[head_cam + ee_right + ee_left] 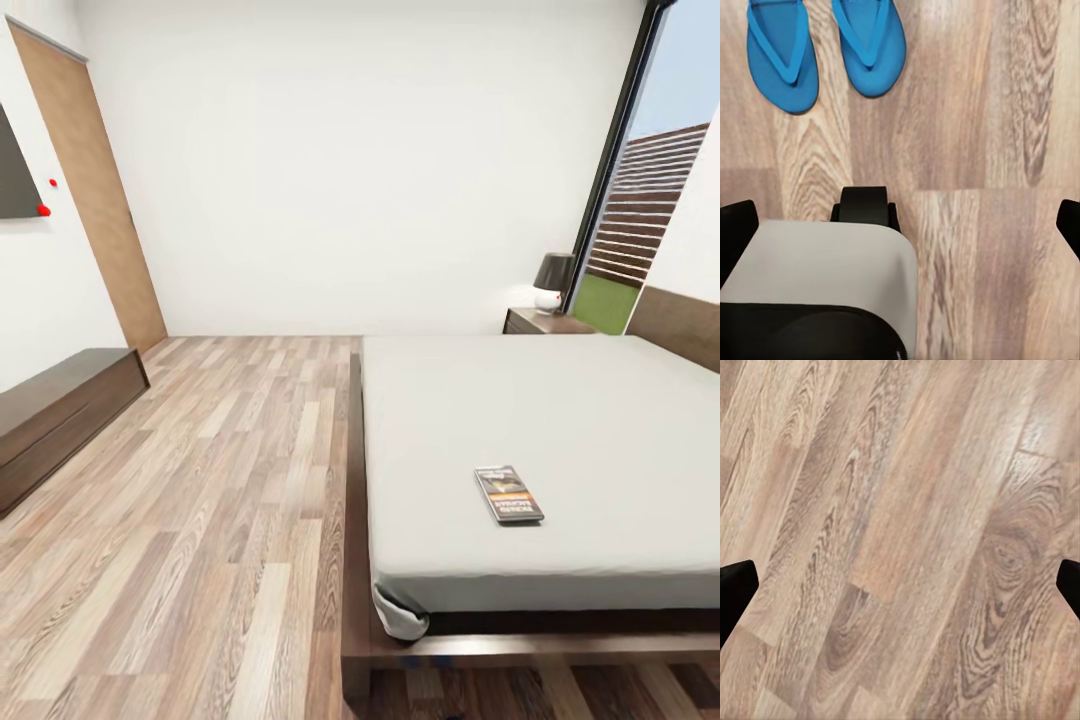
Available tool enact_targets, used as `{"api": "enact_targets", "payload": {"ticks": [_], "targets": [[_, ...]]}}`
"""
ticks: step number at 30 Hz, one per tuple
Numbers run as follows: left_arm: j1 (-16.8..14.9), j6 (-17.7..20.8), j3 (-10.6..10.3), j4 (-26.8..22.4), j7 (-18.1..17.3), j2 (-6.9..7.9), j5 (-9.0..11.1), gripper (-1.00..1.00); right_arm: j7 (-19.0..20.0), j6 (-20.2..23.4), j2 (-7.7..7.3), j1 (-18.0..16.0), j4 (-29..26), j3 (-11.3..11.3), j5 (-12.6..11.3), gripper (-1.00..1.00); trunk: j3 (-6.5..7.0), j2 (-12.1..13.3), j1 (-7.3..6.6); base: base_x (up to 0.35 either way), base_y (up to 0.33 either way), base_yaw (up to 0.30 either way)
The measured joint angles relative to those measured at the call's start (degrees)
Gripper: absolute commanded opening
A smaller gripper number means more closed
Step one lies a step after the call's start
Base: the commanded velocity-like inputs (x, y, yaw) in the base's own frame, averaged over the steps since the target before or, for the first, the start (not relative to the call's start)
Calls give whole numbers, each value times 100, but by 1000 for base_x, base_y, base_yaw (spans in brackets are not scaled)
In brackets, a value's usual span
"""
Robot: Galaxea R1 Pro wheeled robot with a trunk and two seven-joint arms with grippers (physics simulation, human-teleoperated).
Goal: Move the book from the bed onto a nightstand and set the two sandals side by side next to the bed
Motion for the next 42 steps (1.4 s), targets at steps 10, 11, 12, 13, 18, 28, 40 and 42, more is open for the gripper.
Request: {"api": "enact_targets", "payload": {"ticks": [10, 11, 12, 13, 18, 28, 40, 42], "targets": [[10, -3, 0, 0, 0, -140, 0, 100, -1, 0, -1, 1, 0, 0, 0, 100, 180, 401, -220, 0, 0, 0], [11, -2, 0, 0, 0, -150, 0, 100, -1, 0, 1, 1, 0, 0, 0, 100, 198, 441, -242, 0, 0, 0], [12, -2, 0, 1, 0, -158, 0, 100, -1, 0, 2, 2, 0, 0, 0, 100, 216, 481, -264, 0, 0, 0], [13, -2, 0, 1, 0, -165, 0, 100, 0, 0, 3, 2, 0, 0, 0, 100, 233, 522, -286, 0, 0, 0], [15, -1, 0, -1, 0, -180, -5, 100, -3, 0, 0, 2, 0, 0, 0, 100, 323, 722, -395, 0, 0, 0], [99, -8, 2, -4, -1, -182, -1, 100, -1, -2, -2, 2, 0, 0, 0, 100, 503, 1123, -615, 0, 0, 0], [126, -9, 1, -7, -1, -189, -6, 100, -3, 0, -2, 2, 2, 0, 0, 100, 718, 1605, -879, 0, 0, 0], [127, -9, 1, -7, -1, -190, -7, 100, -3, 0, -2, 2, 1, 0, 0, 100, 754, 1685, -923, 0, 0, 0]]}}
